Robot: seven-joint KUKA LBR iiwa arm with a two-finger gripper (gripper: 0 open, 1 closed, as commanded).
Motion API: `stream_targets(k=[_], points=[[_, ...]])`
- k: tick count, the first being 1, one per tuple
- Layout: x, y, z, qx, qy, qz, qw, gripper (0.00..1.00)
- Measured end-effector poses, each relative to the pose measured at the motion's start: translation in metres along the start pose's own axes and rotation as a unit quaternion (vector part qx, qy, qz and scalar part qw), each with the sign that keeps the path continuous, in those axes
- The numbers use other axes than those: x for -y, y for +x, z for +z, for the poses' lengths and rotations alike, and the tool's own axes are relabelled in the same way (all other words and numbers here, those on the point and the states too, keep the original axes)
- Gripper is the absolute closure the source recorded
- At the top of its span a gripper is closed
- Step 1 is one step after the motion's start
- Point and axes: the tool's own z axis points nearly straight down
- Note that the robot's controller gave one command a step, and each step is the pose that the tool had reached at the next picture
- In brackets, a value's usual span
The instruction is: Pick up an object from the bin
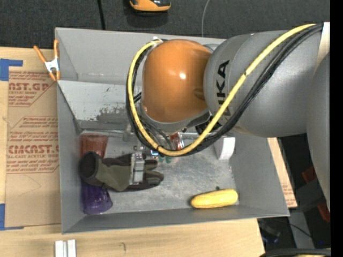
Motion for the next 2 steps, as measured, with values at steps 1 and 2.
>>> stream_targets(k=[1, 2], points=[[0.0, 0.0, 0.0, 0.0, 0.0, 0.0, 1.0, 0.0], [0.016, -0.004, 0.038, 0.0033, 0.0, -0.032, 0.9995, 0.0]])
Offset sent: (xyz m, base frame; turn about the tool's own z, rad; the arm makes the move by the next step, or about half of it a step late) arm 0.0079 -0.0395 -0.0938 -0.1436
